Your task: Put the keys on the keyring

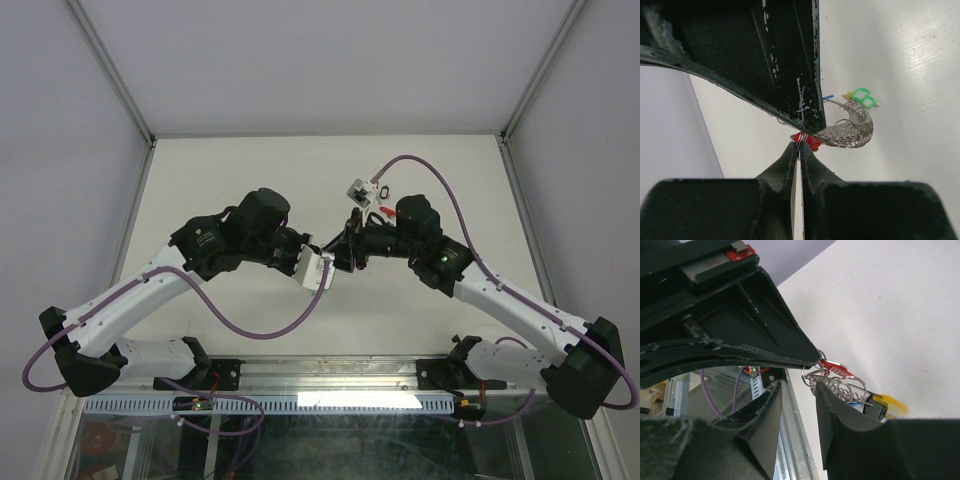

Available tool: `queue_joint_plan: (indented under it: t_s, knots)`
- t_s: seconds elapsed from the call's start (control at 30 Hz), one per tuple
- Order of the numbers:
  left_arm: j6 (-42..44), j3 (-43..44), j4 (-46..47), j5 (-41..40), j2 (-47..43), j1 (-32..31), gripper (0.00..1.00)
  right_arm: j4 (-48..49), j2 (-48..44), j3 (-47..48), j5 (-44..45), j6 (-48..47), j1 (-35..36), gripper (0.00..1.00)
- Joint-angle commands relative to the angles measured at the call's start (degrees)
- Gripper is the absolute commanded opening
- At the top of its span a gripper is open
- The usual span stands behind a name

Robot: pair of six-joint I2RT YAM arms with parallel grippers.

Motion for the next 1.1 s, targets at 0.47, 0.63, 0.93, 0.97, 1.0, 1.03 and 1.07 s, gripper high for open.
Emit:
queue_joint_plan:
  t_s: [0.47,0.63,0.93,0.97,1.0,1.03,1.07]
  knots:
    - [0.82,2.3,3.83,2.12,-0.92,-1.09,0.0,3.46,1.57,3.12,-1.22,2.25,-0.11,0.32]
    - [0.65,2.44,3.85,2.02,-0.84,-1.13,0.0,3.55,2.15,2.9,-1.52,2.51,-0.03,0.28]
    - [-0.2,2.74,3.85,1.75,-0.44,-1.25,0.0,3.99,2.94,2.67,-2.33,2.82,-0.04,0.24]
    - [-0.35,2.82,3.91,1.68,-0.45,-1.23,0.0,4.13,3.04,2.71,-2.33,2.78,-0.04,0.24]
    - [-0.53,2.83,3.91,1.67,-0.34,-1.25,0.0,4.2,3.08,2.71,-2.41,2.8,0.0,0.24]
    - [-0.7,2.83,3.94,1.6,-0.24,-1.26,0.0,4.35,3.17,2.71,-2.54,2.78,0.04,0.24]
    - [-0.9,2.91,3.9,1.46,-0.09,-1.26,0.0,4.53,3.15,2.65,-2.65,2.79,0.04,0.23]
